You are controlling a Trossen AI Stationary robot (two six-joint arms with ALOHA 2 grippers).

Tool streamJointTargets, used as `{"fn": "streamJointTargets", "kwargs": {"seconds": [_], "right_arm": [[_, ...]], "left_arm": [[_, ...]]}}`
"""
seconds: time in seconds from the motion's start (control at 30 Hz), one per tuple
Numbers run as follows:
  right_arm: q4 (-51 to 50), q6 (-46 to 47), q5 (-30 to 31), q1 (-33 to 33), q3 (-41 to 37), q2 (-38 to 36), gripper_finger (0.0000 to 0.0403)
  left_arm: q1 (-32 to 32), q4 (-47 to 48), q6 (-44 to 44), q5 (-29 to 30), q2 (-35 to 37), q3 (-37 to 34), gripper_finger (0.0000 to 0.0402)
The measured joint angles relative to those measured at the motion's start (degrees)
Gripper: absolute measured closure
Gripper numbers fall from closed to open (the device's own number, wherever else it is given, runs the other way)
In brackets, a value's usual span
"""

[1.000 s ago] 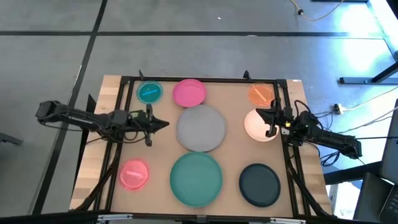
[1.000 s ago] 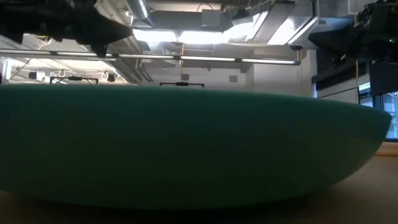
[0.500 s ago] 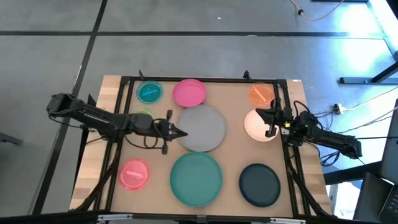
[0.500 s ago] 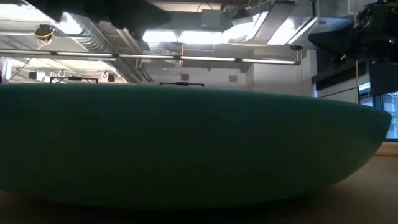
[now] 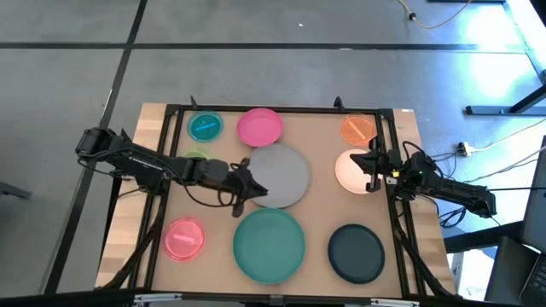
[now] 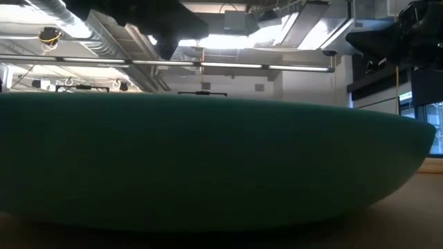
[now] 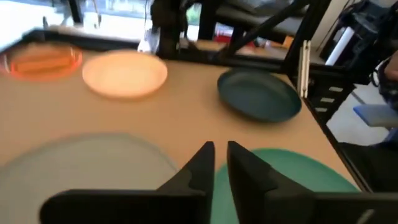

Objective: Stack plastic plates
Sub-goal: Stack the green plate on the gray plate

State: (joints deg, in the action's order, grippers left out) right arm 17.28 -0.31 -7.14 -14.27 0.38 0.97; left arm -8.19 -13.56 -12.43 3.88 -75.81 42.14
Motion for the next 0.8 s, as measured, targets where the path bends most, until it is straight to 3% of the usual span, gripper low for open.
{"fn": "streamJointTargets", "kwargs": {"seconds": [0.27,0.5,0.8], "right_arm": [[-8.6,-1.6,0.3,0.0,0.0,0.0,0.0398],[-8.5,-1.5,1.1,0.0,0.0,0.0,0.0398],[-8.4,-1.5,1.1,0.0,0.0,0.0,0.0398]], "left_arm": [[-0.3,15.5,-17.8,-5.7,0.0,0.1,0.0282],[-3.8,22.8,-28.8,-4.7,0.0,0.1,0.0282],[-7.8,24.7,-33.2,0.3,-1.6,0.1,0.0282]]}}
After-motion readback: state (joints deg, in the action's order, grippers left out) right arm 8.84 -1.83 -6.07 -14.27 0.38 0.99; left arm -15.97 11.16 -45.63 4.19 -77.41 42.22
